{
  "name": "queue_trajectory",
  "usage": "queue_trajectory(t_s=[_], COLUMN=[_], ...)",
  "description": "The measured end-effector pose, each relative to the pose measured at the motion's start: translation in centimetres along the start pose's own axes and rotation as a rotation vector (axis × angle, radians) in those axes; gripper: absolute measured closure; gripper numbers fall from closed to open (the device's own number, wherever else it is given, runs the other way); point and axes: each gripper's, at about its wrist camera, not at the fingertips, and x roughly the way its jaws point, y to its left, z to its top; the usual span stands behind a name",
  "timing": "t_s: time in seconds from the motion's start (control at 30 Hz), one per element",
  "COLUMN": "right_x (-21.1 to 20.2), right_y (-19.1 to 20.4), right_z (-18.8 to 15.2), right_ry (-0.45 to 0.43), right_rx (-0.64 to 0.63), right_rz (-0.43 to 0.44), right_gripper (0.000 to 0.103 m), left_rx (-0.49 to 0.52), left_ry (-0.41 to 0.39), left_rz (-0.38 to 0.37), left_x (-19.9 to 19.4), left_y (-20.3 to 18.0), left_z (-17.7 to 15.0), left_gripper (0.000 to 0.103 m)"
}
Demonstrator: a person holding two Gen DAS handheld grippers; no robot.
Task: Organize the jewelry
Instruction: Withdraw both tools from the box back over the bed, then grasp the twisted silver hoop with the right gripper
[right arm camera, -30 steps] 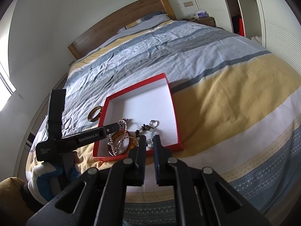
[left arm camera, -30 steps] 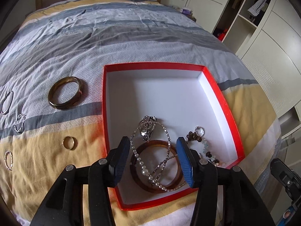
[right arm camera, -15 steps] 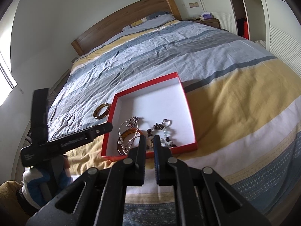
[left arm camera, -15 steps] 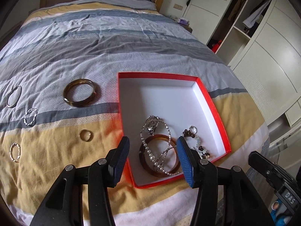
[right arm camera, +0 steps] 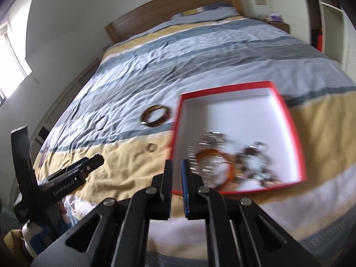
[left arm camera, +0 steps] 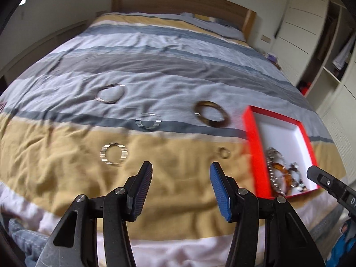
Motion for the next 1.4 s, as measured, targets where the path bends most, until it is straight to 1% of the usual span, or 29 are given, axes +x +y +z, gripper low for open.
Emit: queue_trajectory(t_s=[0.23, 0.33, 0.43, 0.5, 0.6, 0.7, 0.87, 1.13, 1.23, 1.3, 1.37, 1.4], right_x=[6.2, 9.2, 11.8, 13.8, 16.5, 18.4, 21.4, 24.0, 24.9, 25.0, 24.8, 24.4], right_y=[6.7, 9.6, 11.8, 13.1, 14.3, 14.4, 14.8, 15.1, 15.5, 15.8, 15.8, 15.8], right_z=[1.5, 2.3, 3.0, 3.5, 3.9, 4.3, 5.0, 4.8, 4.6, 4.6, 4.7, 4.7], right_ry=[0.082, 0.108, 0.129, 0.148, 0.166, 0.179, 0.207, 0.235, 0.245, 0.244, 0.232, 0.221], right_rx=[-0.105, -0.152, -0.181, -0.196, -0.211, -0.197, -0.211, -0.245, -0.285, -0.304, -0.307, -0.307], right_rz=[0.063, 0.08, 0.092, 0.093, 0.075, 0.059, 0.016, -0.033, -0.064, -0.08, -0.085, -0.081], right_gripper=[0.093, 0.087, 0.085, 0.085, 0.085, 0.085, 0.085, 0.085, 0.087, 0.09, 0.099, 0.099], left_rx=[-0.119, -0.163, -0.203, -0.219, -0.241, -0.262, -0.277, -0.308, -0.308, -0.309, -0.311, -0.313], left_ry=[-0.081, -0.12, -0.149, -0.162, -0.169, -0.17, -0.164, -0.153, -0.151, -0.151, -0.151, -0.151], left_rz=[0.12, 0.167, 0.2, 0.209, 0.198, 0.181, 0.16, 0.142, 0.138, 0.138, 0.137, 0.136], left_x=[-1.1, -1.2, -1.1, -1.0, -0.5, -0.2, 0.4, 1.2, 1.4, 1.4, 1.4, 1.5], left_y=[7.0, 9.2, 10.8, 11.4, 12.3, 13.0, 13.4, 14.0, 14.0, 14.0, 14.0, 14.1], left_z=[0.4, 0.5, 0.2, 0.1, 0.2, 0.2, 0.2, 0.1, 0.2, 0.2, 0.2, 0.2], left_gripper=[0.047, 0.044, 0.043, 0.043, 0.043, 0.043, 0.043, 0.042, 0.042, 0.042, 0.042, 0.042])
